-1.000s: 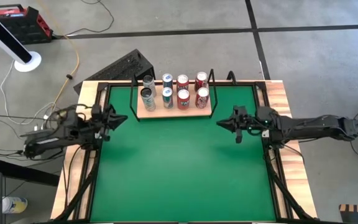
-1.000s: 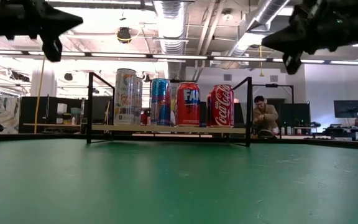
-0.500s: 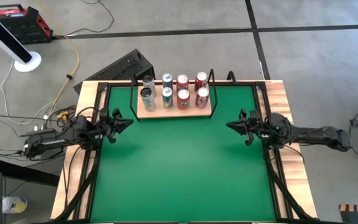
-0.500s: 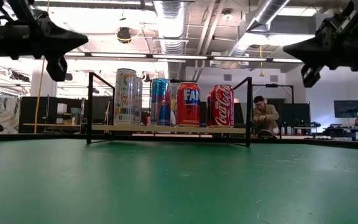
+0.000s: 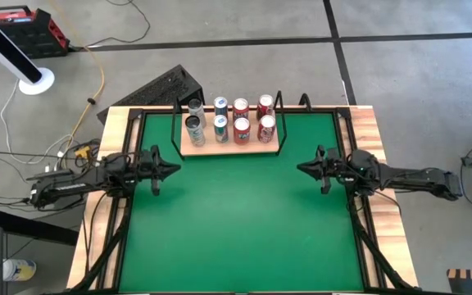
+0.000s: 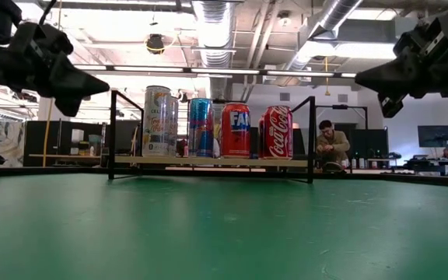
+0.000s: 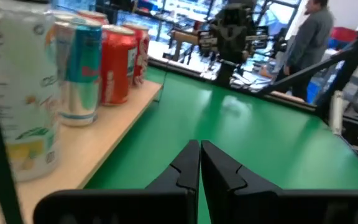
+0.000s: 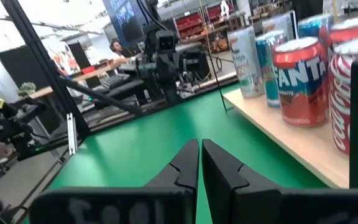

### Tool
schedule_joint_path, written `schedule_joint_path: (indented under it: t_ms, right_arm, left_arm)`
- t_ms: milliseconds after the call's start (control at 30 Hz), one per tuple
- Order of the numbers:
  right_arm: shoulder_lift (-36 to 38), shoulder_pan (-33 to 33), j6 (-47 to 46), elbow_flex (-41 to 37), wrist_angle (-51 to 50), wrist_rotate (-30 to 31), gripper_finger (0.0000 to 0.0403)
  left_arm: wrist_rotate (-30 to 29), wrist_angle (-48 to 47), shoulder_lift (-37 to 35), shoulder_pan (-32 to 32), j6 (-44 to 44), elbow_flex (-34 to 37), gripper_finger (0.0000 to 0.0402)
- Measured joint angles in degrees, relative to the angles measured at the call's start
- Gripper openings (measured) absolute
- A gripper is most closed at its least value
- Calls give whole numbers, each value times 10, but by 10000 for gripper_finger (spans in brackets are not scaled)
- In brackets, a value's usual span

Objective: Place canned beverage on shelf
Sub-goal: Return to Home Position

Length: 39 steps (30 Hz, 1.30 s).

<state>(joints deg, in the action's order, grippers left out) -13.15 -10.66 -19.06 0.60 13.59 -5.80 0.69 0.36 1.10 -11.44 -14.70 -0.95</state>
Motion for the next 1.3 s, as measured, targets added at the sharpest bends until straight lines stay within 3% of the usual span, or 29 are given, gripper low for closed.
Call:
schedule_joint_path:
  t_ms: [667,1300]
  right_arm:
    - [0,0,0,0,-113,-1,49]
    - [0,0,0,0,-114,-1,49]
  left_arm:
    - [-20,-4,0,0,0,-1,0]
    - [-20,-5,0,0,-1,-2,0]
